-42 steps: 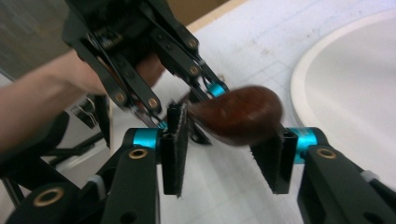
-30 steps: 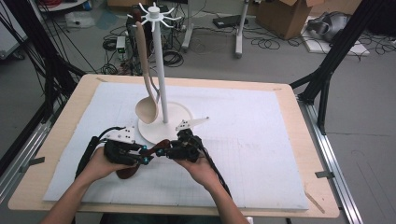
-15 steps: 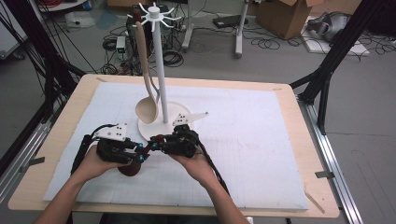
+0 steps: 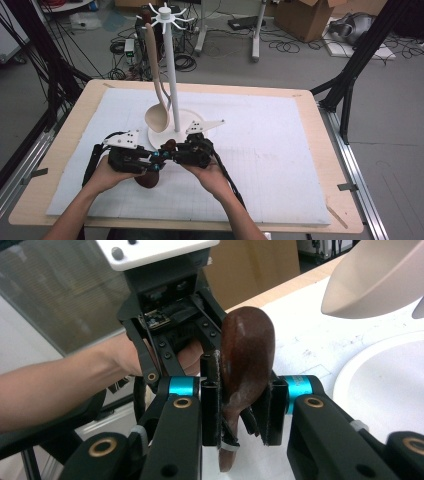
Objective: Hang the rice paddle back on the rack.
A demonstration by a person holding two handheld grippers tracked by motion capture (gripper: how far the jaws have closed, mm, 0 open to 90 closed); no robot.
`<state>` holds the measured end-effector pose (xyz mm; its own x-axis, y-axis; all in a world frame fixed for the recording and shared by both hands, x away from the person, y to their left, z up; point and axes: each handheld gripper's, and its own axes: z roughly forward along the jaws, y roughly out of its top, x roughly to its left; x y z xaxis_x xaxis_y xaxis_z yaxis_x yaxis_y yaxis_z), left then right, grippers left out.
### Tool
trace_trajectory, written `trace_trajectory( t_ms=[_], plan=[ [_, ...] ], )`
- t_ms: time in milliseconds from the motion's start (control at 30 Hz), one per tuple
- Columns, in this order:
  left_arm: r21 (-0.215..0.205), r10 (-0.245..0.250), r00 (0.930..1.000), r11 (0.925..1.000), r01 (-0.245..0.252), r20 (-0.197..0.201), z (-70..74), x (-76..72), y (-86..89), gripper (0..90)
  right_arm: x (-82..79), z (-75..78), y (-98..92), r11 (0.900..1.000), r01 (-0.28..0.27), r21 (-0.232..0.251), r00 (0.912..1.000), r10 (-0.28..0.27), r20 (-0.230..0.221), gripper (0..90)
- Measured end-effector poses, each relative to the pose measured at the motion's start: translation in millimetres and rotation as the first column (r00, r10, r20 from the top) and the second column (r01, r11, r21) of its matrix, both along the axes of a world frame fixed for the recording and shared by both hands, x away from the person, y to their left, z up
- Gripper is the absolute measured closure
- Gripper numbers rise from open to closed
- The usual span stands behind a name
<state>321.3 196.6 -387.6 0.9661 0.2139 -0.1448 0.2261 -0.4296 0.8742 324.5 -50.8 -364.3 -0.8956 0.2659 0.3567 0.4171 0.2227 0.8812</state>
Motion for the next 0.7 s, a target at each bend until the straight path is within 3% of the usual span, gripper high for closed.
trace_trajectory(
  t_ms=[200,367,567,700],
  plan=[
    [-0.002,-0.015,0.9992,0.9999,0.015,-0.037,-3.4,-0.3,3.5,68.4,-1.7,8.0,-0.9,1.000,-0.013,-0.019,0.9995,0.014,0.029,76.9],
    [-0.012,-0.025,0.9991,0.9996,0.025,-0.034,-2.1,-1.0,3.5,69.3,-3.2,13.4,0.7,0.999,-0.029,-0.031,0.9983,0.031,0.050,76.8],
    [-0.009,-0.016,0.9998,0.9998,0.016,0.008,-0.1,-2.5,-2.2,75.4,-6.1,14.5,5.2,1.000,-0.005,-0.009,0.9964,0.006,0.084,72.1],
    [-0.031,-0.008,1.0000,0.9995,0.008,0.006,0.2,-2.2,-2.6,76.4,-5.7,12.6,7.2,1.000,0.007,-0.012,0.9962,-0.006,0.087,70.1]
  ],
)
